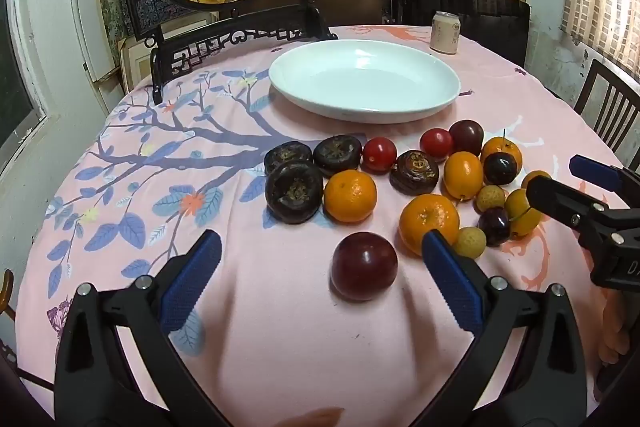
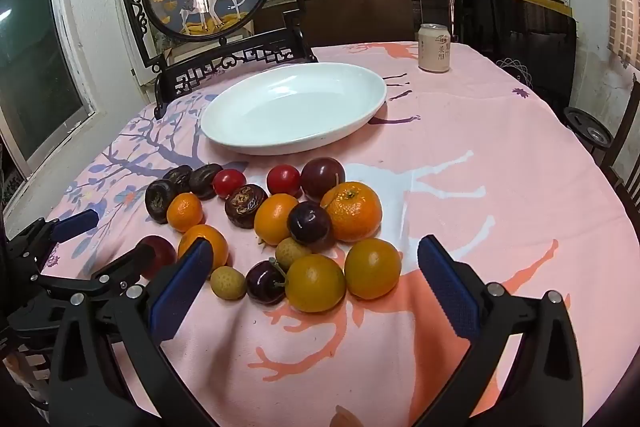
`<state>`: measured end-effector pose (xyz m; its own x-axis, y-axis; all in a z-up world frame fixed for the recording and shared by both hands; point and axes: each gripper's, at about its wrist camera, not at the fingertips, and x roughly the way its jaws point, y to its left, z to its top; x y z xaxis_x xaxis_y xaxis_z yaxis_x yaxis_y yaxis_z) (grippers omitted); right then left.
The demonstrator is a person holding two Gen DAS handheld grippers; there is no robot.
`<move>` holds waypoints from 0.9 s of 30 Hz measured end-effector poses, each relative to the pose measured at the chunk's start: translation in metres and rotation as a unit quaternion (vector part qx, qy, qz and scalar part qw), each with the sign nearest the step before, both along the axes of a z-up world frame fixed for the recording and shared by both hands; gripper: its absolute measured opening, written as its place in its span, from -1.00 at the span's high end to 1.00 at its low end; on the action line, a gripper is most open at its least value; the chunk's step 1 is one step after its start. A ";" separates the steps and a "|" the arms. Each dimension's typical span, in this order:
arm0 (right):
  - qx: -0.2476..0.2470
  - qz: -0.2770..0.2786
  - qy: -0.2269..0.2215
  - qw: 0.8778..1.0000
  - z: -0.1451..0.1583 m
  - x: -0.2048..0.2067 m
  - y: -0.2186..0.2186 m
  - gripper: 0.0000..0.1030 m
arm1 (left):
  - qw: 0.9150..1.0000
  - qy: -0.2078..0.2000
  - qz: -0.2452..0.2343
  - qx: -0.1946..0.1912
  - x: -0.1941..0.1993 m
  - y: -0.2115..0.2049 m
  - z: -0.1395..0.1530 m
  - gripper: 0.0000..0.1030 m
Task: Organize fruits
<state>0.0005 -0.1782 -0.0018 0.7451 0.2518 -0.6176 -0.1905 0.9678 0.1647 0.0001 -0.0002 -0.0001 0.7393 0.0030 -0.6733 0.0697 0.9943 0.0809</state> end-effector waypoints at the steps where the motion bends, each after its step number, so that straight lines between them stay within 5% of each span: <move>1: 0.000 0.000 0.000 1.000 0.000 0.000 0.000 -0.97 | 1.000 0.002 0.000 -0.002 0.000 0.000 0.000 -0.96; 27: 0.003 0.000 -0.001 1.000 0.002 -0.001 0.000 -0.97 | 1.000 -0.003 0.001 -0.013 0.000 0.002 0.000 -0.96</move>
